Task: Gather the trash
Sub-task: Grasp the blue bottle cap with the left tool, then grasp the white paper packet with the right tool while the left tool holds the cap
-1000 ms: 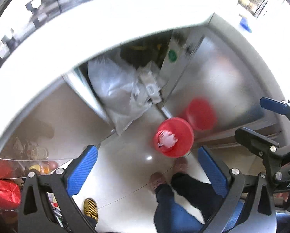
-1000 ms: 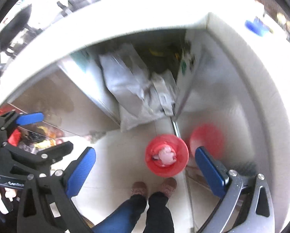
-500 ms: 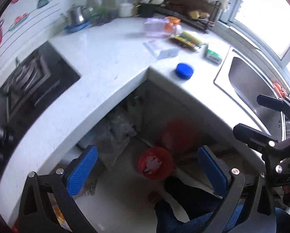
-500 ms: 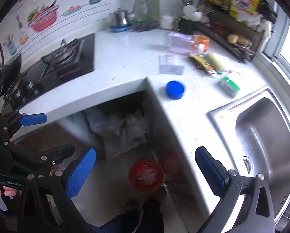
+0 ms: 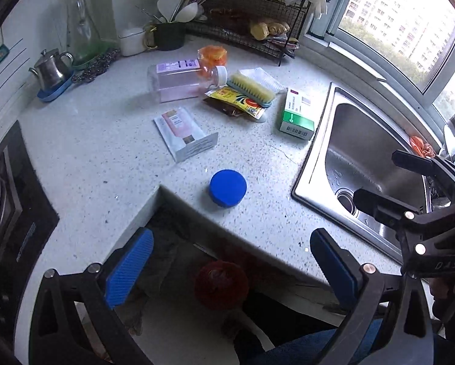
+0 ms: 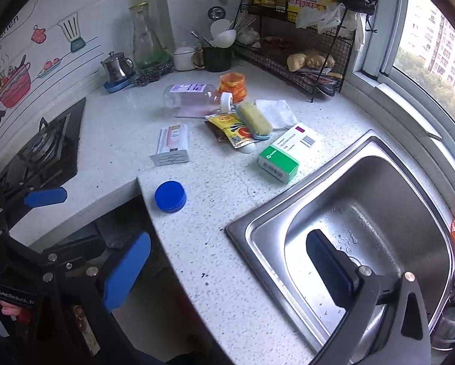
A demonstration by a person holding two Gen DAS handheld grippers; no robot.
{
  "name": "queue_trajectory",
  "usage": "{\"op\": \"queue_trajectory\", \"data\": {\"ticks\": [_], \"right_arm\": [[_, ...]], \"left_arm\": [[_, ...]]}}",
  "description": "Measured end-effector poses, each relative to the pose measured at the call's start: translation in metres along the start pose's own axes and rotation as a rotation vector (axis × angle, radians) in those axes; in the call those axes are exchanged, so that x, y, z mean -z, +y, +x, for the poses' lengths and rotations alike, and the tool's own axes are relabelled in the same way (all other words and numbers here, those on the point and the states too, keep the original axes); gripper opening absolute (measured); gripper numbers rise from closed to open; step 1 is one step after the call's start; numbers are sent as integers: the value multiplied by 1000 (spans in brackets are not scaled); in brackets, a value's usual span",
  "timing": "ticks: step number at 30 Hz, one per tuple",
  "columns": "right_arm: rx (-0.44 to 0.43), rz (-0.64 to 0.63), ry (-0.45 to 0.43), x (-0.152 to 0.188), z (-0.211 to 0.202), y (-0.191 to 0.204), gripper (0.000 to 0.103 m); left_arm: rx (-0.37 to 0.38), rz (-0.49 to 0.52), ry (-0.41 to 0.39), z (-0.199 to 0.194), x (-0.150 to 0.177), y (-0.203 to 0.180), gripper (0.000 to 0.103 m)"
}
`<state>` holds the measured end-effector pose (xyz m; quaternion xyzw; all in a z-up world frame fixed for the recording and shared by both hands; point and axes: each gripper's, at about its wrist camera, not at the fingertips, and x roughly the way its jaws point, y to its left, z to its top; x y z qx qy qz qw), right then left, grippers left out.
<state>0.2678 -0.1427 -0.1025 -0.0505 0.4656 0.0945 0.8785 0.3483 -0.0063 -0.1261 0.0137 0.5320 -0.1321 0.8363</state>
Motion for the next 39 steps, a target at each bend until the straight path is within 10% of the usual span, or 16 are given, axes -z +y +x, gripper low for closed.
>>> {"op": "queue_trajectory", "data": {"ticks": [12,26,30,39], "right_arm": [[-16,3,107,-24,64,-50,102],[-48,11,158,-36,93,-68,102],[-44,19,143,-41,89,-70,102],[-51,11,123,-45,80,-59,102]], "left_arm": [[-50,-45,122,88,-36,4,102],[-72,-25,184,127,-45,-2,66],[-101,-10,179,125,-46,-8,43],[-97,-55,142,112,-37,-6,43]]}}
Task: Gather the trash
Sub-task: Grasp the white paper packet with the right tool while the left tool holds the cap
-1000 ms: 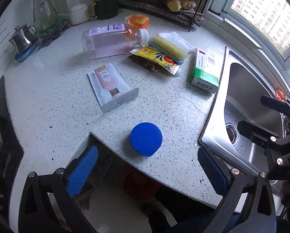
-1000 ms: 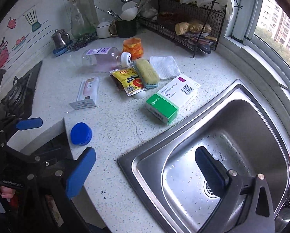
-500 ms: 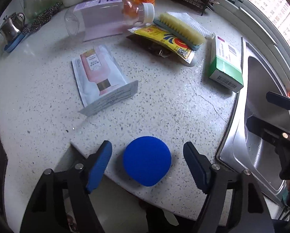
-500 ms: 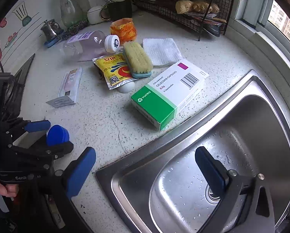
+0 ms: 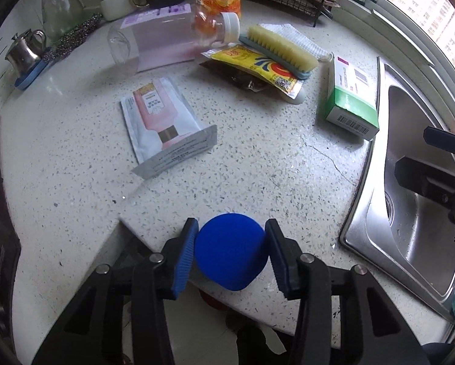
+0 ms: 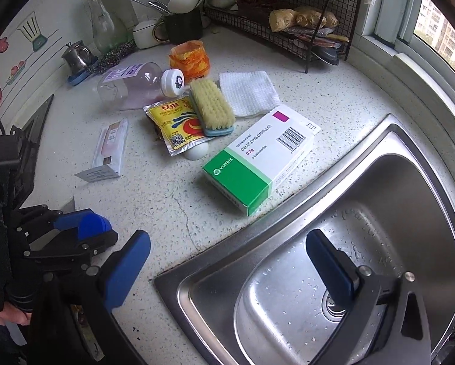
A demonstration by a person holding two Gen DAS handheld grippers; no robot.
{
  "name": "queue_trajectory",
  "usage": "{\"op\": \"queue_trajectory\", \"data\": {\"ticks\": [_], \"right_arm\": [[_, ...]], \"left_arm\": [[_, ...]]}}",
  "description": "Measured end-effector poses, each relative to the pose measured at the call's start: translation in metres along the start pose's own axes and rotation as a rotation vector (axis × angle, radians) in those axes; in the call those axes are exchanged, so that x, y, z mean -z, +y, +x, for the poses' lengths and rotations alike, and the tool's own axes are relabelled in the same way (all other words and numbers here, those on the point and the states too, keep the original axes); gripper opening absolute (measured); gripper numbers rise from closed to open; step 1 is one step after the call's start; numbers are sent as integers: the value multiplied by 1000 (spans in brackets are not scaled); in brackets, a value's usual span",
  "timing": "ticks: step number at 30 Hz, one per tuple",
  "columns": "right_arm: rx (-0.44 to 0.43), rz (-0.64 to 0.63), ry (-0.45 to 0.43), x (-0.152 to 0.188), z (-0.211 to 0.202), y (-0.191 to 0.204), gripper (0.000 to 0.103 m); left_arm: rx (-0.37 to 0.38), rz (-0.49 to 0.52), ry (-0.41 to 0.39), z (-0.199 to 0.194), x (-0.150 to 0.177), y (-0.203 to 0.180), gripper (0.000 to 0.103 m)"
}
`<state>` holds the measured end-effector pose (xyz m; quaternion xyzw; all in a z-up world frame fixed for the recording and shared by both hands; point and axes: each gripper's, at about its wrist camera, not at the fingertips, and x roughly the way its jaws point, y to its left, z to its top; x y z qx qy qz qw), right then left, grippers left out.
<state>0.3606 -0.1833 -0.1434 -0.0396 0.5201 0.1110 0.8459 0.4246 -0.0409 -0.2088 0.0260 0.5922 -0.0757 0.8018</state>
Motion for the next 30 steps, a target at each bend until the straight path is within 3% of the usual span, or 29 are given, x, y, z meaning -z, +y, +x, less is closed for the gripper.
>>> {"op": "queue_trajectory", "data": {"ticks": [8,11,14,19,21,26,30], "right_arm": [[-129,-212,-46,-29,-3,54,102],[-220,-325,-57,-41,1,79,102],[-260,-475,-56,-50,13,106,87],[-301,-682,-3,-54,44,137,73],[-275,-778,-7,-52,55,144,62],[-291,-861,39,-51,80,152,49],[-308,-867,81,-52,96,151,27]], "left_arm": [[-30,-164,-101,-56,6,60,43],[-47,-234,-122,-67,12,83,43],[-80,-281,-129,-70,17,98,43],[-114,-341,-114,-63,22,115,43],[-124,-358,-110,-62,24,117,43],[-138,-378,-90,-53,26,119,43],[-132,-374,-74,-45,26,117,43]]}}
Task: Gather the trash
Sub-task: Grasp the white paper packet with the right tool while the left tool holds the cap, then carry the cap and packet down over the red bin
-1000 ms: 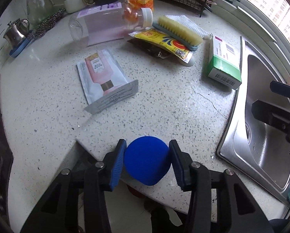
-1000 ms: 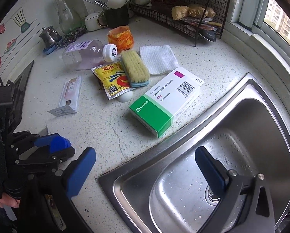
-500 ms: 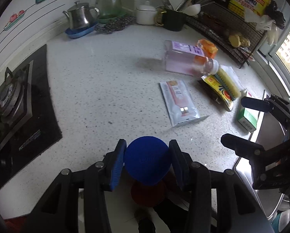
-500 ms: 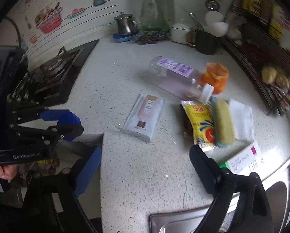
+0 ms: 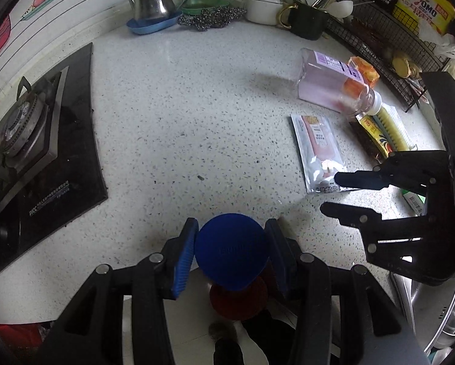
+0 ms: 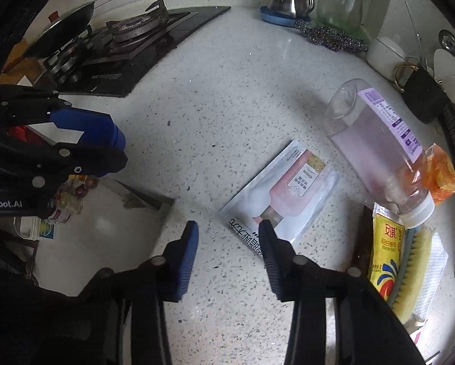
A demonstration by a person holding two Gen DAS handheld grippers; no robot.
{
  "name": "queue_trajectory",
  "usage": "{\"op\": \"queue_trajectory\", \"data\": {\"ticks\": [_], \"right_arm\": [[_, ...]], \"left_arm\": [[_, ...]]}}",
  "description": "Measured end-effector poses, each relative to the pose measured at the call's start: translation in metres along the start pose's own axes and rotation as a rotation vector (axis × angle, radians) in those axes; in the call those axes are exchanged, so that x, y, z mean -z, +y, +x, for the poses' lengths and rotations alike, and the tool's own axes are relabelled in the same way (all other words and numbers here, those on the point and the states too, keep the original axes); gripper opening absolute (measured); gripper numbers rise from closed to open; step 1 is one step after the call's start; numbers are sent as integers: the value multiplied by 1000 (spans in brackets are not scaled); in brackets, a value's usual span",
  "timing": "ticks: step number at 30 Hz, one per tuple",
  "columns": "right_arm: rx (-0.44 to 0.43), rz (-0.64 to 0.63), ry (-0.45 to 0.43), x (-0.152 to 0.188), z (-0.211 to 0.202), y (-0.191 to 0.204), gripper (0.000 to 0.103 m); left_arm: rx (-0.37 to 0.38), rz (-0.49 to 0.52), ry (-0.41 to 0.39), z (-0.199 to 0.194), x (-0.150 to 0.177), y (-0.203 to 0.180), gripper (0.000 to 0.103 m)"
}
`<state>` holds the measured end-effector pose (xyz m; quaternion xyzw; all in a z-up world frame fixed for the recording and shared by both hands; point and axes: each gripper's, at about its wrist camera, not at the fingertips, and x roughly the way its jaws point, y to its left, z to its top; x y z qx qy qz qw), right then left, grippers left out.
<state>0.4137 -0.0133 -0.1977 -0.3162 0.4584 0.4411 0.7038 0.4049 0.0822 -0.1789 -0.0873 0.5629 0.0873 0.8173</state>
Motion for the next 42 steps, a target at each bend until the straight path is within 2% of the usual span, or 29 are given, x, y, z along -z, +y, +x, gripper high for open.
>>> {"op": "queue_trajectory", "data": {"ticks": [1,3,8,14,19,21,30,35,42], "right_arm": [[-2,-1,5,-1,3,1,24],[-8,-9,5,-2,6,2,12],[-16,2,-17,-1,2,8,1],[-41,112,-55,1,-18,14,0],[-28,210,-98,4,-41,37,0],[-44,246,-132,7,-54,50,0],[45,330,-197,26,-88,138,0],[12,417,-226,42,-88,177,0],[27,494,-195,59,-72,221,0]], "left_arm": [[0,4,2,1,1,-1,43],[1,10,8,3,2,-3,43],[4,19,20,4,4,-5,43],[24,21,-6,-15,15,2,43],[47,37,-41,-36,30,15,43],[57,54,-52,-45,37,19,43],[82,151,-102,-91,84,44,43],[84,182,-106,-106,120,61,43],[101,190,-64,-103,163,78,43]]}}
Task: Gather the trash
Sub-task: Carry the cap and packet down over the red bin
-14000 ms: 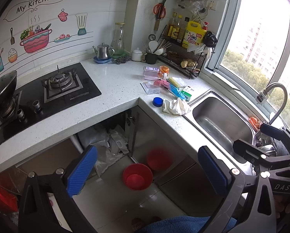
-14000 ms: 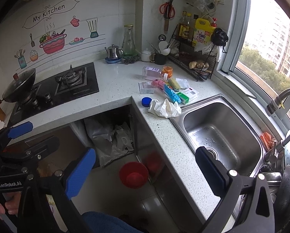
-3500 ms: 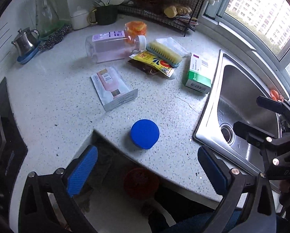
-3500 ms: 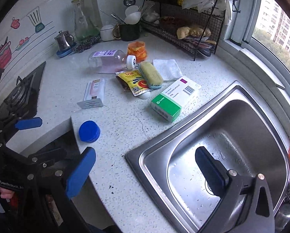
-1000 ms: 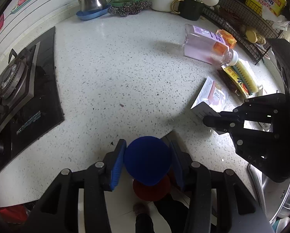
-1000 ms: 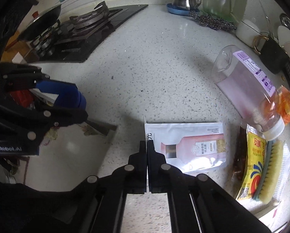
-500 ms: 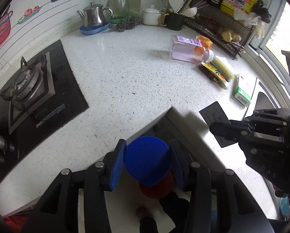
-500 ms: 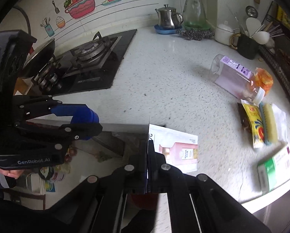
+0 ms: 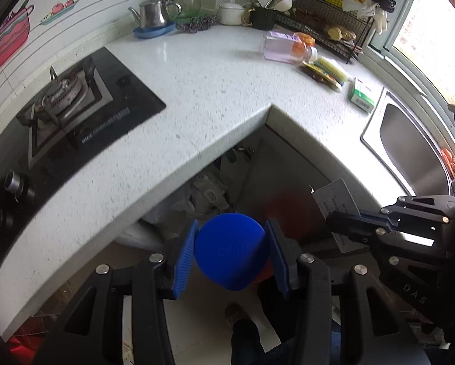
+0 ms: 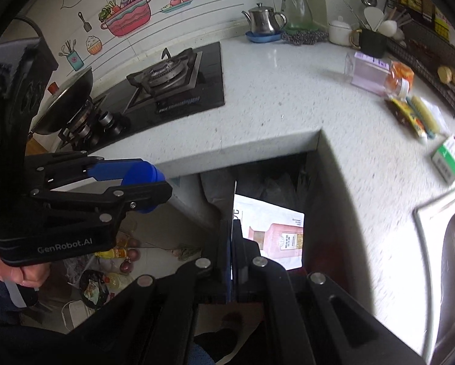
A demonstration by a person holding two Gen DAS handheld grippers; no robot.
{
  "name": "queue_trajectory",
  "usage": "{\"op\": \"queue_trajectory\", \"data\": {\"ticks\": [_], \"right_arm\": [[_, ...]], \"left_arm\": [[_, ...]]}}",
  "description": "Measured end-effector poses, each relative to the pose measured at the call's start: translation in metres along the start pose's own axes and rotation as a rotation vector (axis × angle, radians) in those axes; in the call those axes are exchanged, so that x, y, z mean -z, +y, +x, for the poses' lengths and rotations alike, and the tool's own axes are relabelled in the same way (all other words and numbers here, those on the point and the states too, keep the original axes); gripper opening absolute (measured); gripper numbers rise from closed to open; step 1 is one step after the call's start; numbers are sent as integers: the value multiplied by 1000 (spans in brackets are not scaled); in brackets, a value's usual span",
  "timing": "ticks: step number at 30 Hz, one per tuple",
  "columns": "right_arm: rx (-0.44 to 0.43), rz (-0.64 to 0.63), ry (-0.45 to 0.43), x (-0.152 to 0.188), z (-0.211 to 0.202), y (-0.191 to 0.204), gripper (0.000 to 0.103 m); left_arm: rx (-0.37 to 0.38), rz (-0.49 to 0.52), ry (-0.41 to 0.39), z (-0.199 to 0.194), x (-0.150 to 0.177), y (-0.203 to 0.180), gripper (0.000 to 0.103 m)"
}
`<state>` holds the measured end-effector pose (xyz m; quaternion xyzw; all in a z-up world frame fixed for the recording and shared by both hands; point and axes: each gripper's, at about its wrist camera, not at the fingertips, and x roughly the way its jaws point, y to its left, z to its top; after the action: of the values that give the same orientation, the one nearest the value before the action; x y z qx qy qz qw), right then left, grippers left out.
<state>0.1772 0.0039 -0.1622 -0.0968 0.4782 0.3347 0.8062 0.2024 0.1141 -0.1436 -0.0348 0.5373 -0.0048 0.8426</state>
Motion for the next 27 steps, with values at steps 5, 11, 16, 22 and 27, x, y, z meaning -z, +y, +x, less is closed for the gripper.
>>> {"op": "queue_trajectory", "data": {"ticks": [5,11,16,22,27], "right_arm": [[52,71,37,22,14,7,0],[106,145,104,40,46,2,0],[162,192,147,60,79,-14,0],[204,288,186,80,122,-47,0],[234,365,215,105,160,-81,0]], "left_arm": [[11,-2,53,16,26,0,43],[26,-13,128,49,51,-2,43],[22,-15,182,91,66,-8,43],[21,9,247,157,86,-19,43],[57,15,298,224,104,-24,43]]}}
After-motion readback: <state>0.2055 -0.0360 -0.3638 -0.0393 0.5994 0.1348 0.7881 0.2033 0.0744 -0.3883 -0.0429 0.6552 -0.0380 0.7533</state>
